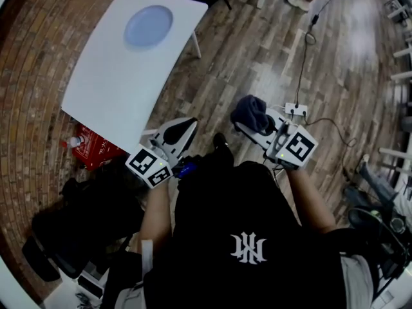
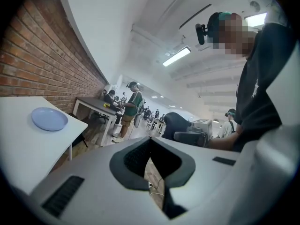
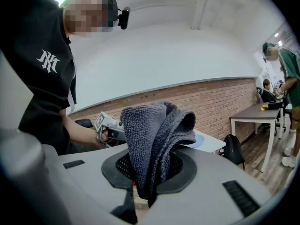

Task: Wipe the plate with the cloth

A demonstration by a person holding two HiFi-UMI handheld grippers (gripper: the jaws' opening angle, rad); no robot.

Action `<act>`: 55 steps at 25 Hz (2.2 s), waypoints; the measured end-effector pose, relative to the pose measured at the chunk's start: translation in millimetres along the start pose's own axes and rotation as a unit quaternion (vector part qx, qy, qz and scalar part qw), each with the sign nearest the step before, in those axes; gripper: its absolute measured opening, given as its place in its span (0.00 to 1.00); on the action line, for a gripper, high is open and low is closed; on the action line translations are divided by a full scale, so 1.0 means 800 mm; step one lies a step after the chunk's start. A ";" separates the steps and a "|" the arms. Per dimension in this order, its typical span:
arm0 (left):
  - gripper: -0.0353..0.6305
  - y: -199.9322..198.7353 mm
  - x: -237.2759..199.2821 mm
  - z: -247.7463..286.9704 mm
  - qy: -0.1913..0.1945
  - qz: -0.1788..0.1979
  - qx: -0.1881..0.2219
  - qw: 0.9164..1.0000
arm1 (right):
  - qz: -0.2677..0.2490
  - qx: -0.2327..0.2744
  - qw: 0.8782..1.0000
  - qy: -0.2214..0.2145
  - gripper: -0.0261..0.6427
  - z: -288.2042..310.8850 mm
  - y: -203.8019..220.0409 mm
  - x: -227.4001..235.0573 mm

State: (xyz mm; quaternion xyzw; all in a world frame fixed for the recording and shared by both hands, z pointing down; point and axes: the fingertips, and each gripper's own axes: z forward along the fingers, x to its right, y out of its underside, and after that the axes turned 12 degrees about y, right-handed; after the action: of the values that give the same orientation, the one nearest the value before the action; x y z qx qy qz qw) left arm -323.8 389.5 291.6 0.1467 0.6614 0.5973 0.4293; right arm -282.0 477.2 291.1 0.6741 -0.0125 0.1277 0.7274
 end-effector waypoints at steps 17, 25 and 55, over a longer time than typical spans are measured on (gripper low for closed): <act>0.06 -0.048 -0.136 0.056 -0.078 -0.012 0.035 0.996 | 0.003 -0.021 0.997 -0.081 0.15 0.082 -0.027 0.136; 0.06 -0.093 -0.210 0.114 -0.162 -0.012 0.042 0.986 | -0.011 -0.005 0.986 -0.169 0.15 0.143 -0.068 0.256; 0.06 -0.158 -0.372 0.079 -0.338 -0.076 0.182 0.920 | -0.018 -0.072 0.935 -0.346 0.15 0.316 -0.095 0.371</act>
State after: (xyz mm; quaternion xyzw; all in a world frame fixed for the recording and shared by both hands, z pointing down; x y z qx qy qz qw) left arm -61.4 190.9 297.9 0.3647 0.5833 0.3465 0.6377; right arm 59.6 273.8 296.0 0.6228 -0.2607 -0.1274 0.7266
